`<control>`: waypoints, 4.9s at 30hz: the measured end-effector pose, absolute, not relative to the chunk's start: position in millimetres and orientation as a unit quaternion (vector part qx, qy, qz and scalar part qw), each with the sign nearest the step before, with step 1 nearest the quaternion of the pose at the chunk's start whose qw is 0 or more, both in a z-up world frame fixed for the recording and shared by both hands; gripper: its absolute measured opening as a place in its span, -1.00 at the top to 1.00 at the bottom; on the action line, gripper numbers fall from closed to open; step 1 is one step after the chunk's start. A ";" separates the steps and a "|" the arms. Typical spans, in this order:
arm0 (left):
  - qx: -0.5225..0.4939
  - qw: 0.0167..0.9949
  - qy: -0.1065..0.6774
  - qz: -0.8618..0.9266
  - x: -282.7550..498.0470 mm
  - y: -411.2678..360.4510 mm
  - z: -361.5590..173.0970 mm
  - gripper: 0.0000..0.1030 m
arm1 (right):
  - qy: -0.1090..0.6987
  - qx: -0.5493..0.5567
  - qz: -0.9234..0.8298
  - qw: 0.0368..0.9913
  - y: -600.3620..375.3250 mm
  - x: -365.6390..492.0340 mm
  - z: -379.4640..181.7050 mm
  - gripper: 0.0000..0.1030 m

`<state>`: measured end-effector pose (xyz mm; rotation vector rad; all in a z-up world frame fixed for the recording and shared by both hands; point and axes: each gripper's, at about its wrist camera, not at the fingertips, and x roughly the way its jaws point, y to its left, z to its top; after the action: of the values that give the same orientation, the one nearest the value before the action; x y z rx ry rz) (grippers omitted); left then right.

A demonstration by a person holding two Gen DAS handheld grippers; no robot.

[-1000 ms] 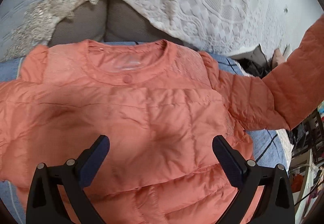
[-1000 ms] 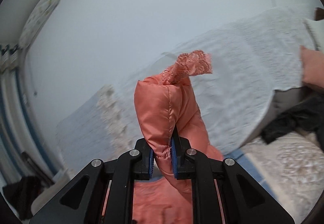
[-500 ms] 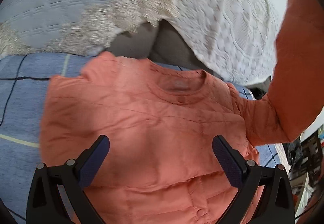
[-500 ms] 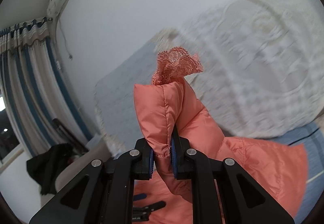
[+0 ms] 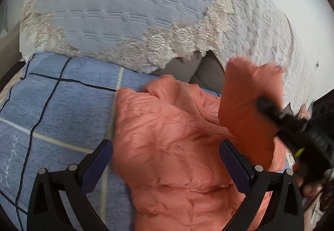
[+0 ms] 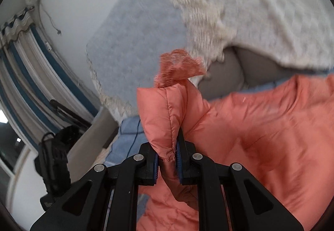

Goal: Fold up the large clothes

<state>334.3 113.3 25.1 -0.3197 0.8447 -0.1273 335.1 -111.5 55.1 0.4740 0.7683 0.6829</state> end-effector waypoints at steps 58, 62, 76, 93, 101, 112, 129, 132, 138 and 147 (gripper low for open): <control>-0.065 0.898 0.434 -0.036 386.6 31.0 11.4 -0.99 | 0.415 0.014 0.062 0.908 -247.1 333.4 41.7 0.00; -0.045 0.891 0.450 -0.043 395.5 18.0 -1.4 -0.99 | 0.446 0.022 0.062 0.893 -240.2 356.2 15.9 0.00; -0.012 0.872 0.489 0.002 402.7 13.8 -60.3 -1.00 | 0.470 0.009 0.055 0.881 -237.8 366.4 -29.7 0.01; -0.037 0.865 0.497 -0.060 369.8 38.7 -18.0 -0.99 | 0.434 0.077 0.061 0.895 -273.8 296.8 38.3 0.00; -0.065 0.869 0.484 -0.077 293.7 79.1 18.7 -0.99 | 0.407 0.096 0.064 0.906 -291.3 206.8 73.5 -0.02; -0.062 0.850 0.509 -0.119 184.7 93.3 2.3 -0.99 | 0.399 0.106 0.067 0.908 -302.3 81.7 71.0 -0.39; -0.087 0.817 0.558 -0.116 103.4 109.3 -57.7 -0.99 | 0.480 0.176 0.020 0.859 -357.0 16.4 2.6 -0.47; -0.078 0.819 0.558 -0.114 101.3 107.1 -60.0 -0.99 | 0.493 0.178 0.019 0.852 -356.4 16.5 -10.3 -0.47; -0.092 0.816 0.563 -0.095 103.7 108.2 -63.9 -0.99 | 0.512 0.195 0.054 0.835 -353.2 20.6 -31.0 -0.47; -0.091 0.801 0.582 -0.106 111.7 107.4 -68.3 -0.99 | 0.520 0.202 0.080 0.826 -359.5 25.3 -39.1 -0.47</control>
<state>111.7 107.4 -68.3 -0.1957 1.2471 -0.2272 25.3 -359.5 -39.1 0.4282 1.1058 0.1704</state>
